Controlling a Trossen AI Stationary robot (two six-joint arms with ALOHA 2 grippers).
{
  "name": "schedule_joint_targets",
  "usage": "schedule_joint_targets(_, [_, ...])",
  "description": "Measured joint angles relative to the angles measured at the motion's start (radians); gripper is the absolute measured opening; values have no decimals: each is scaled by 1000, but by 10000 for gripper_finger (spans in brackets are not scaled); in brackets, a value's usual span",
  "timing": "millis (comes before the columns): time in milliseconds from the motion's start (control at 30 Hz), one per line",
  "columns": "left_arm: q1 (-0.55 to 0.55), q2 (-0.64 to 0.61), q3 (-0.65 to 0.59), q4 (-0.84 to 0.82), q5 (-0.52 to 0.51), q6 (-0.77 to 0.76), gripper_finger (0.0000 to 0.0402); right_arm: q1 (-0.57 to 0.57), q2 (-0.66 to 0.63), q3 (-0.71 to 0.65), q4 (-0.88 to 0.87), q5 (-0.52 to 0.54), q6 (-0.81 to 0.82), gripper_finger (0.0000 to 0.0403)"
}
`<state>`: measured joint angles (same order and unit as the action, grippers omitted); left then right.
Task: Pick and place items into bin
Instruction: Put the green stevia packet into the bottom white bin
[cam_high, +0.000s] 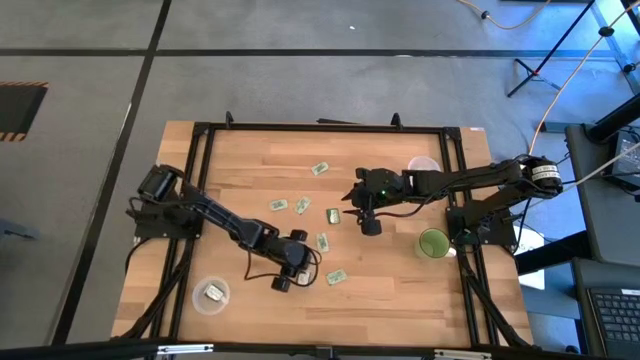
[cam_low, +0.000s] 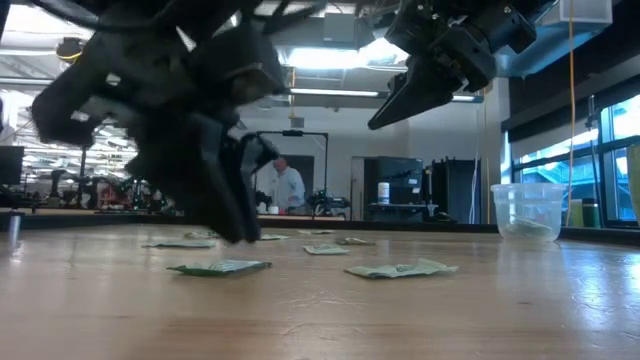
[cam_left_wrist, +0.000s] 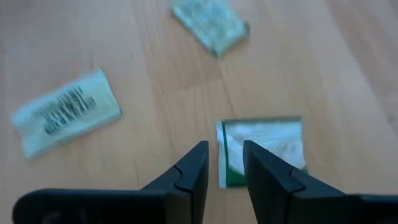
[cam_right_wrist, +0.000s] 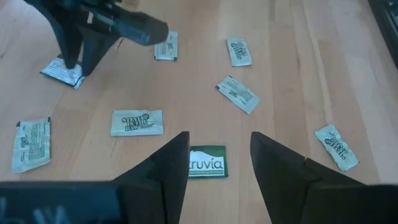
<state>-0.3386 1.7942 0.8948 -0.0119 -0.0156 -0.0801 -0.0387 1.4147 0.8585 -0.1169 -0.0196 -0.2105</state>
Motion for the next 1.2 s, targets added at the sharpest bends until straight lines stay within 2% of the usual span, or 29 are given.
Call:
schedule_joint_targets(200, [0,51,4,10,34,13,94,0,0,0,0,0,0,172])
schedule_joint_targets(333, [-1,66,7,-23,21,3,89,0,0,0,0,0,0,172])
schedule_joint_targets(833, [-1,64,3,-36,44,-3,5,0,0,0,0,0,0,172])
schedule_joint_targets(1033, [-1,18,-5,-52,45,13,2,0,0,-1,0,0,0,172])
schedule_joint_targets(1200, [-2,-99,-6,-115,45,15,2,0,0,-1,-2,0,-1,172])
